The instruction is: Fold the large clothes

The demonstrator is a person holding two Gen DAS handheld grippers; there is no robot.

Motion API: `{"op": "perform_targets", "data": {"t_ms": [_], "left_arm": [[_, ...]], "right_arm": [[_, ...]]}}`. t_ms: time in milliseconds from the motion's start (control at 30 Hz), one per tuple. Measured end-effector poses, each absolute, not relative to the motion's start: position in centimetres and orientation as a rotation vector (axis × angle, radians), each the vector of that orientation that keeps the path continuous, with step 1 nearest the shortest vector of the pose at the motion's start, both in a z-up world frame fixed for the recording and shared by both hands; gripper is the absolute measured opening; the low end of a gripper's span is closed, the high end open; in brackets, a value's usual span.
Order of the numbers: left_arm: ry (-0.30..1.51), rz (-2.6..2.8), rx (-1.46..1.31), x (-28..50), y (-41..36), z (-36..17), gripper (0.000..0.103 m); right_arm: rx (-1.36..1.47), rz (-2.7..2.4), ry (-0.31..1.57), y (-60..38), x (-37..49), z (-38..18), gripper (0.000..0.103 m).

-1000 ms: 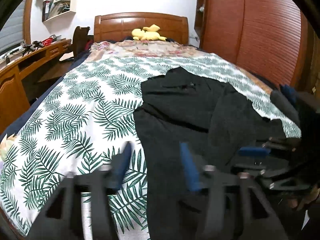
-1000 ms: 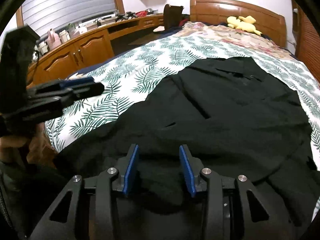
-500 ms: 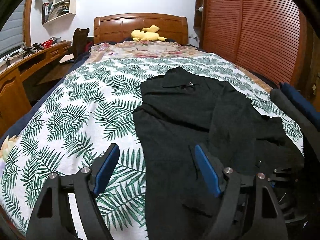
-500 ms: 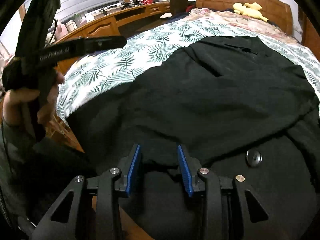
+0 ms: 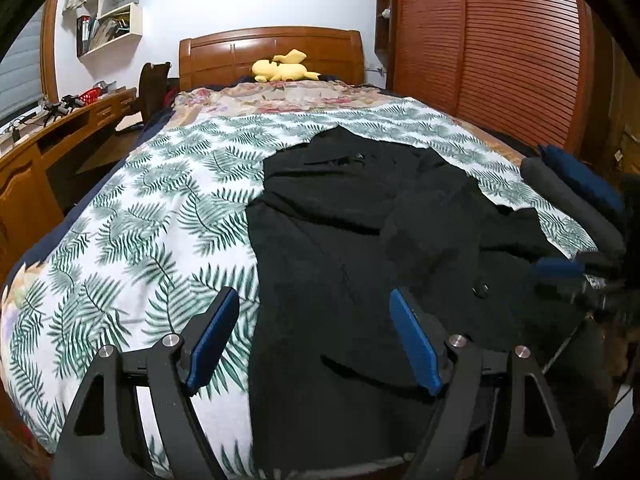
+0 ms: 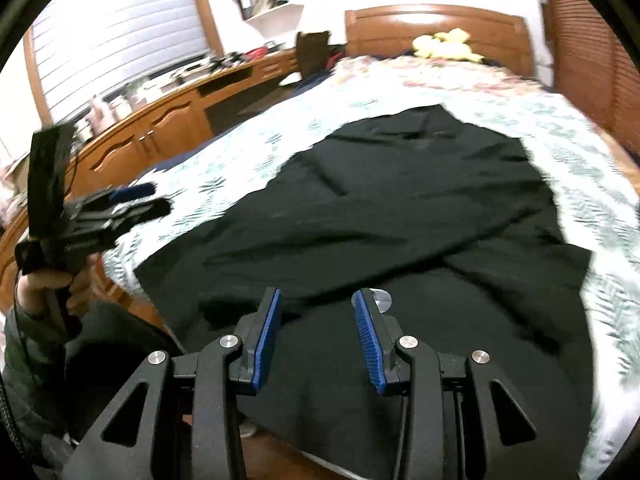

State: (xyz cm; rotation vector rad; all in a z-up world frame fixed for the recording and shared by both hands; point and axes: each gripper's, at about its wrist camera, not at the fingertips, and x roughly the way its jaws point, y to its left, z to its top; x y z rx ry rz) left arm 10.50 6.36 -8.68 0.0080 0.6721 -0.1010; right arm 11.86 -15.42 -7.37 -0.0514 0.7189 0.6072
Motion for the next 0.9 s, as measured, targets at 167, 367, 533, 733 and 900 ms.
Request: {"op": "perform_targets", "data": {"t_ms": [167, 367, 533, 733, 900], "left_arm": [[0.690, -0.131, 0.049, 10.0, 5.3, -9.4, 0.078], [0.720, -0.136, 0.053, 10.1, 5.3, -10.7, 0.062], [0.770, -0.101, 0.029, 10.0, 6.1, -12.4, 0.052], [0.832, -0.010, 0.019, 10.3, 7.4, -13.7, 0.052], [0.867, 0.051, 0.011, 10.5, 7.9, -14.0, 0.052]], "right_arm": [[-0.073, 0.476, 0.688, -20.8, 11.3, -7.1, 0.048], [-0.015, 0.350, 0.720, -27.2, 12.4, -8.5, 0.054], [-0.004, 0.300, 0.769, -29.3, 13.6, -9.7, 0.054], [-0.012, 0.333, 0.812, -30.1, 14.8, -11.3, 0.054], [-0.052, 0.386, 0.815, -30.2, 15.5, -12.6, 0.054]]}}
